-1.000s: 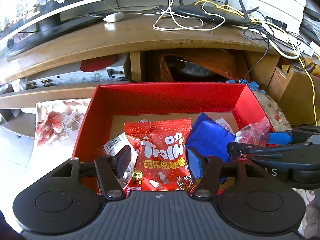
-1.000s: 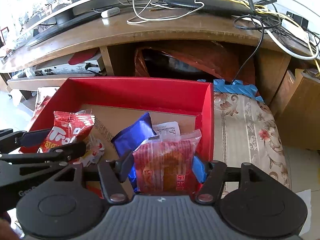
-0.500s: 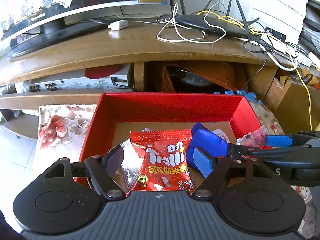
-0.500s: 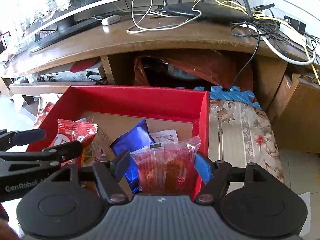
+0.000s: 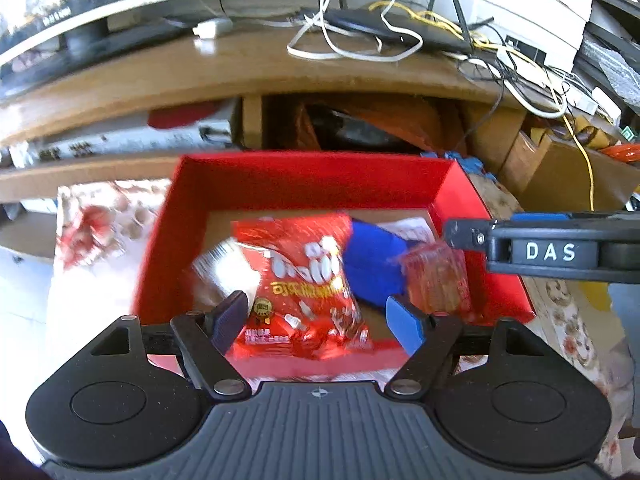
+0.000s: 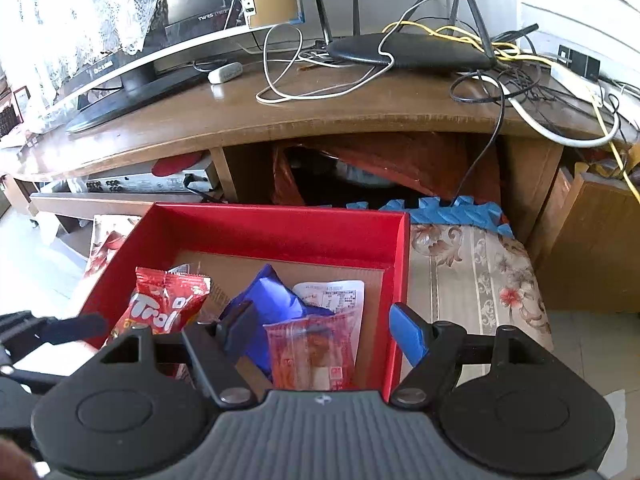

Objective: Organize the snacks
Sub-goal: 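Open the left gripper to drop the Trolli bag while the right gripper releases the cake into the box, then move the left gripper back to the table and grasp the silver packet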

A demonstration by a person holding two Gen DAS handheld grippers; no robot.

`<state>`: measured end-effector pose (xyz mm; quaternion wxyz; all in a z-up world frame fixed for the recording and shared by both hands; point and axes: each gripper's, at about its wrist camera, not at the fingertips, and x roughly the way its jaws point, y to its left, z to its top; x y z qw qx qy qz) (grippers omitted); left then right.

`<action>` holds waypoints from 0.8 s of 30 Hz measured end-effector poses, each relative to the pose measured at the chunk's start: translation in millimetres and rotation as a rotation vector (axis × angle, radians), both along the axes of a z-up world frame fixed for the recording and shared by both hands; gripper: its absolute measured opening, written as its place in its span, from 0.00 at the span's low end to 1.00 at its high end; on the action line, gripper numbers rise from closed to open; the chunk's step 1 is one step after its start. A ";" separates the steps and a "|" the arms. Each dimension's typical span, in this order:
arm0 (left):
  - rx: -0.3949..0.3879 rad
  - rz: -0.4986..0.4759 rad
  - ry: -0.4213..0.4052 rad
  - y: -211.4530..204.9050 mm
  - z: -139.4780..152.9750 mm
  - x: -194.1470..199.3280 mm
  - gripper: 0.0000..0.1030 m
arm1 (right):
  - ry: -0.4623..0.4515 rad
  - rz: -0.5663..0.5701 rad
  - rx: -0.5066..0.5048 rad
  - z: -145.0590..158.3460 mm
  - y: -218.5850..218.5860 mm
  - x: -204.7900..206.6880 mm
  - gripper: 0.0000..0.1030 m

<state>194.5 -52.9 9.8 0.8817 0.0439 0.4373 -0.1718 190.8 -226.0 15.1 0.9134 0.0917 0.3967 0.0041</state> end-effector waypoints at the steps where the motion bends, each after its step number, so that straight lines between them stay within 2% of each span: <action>1: -0.006 -0.001 0.009 -0.8 -1.8 0.9 0.77 | 0.000 -0.002 -0.001 -0.1 -0.6 -0.8 0.67; 5: -0.031 -0.003 0.017 -6.6 -4.0 4.6 0.77 | -0.002 -0.010 0.007 0.2 -4.8 -1.5 0.67; 13: -0.028 0.012 -0.006 -0.8 2.5 -0.4 0.78 | 0.003 0.001 0.007 0.4 -1.9 -4.3 0.67; 24: -0.019 0.042 -0.037 20.4 14.4 -30.3 0.78 | -0.001 0.068 -0.002 8.4 23.9 -29.6 0.67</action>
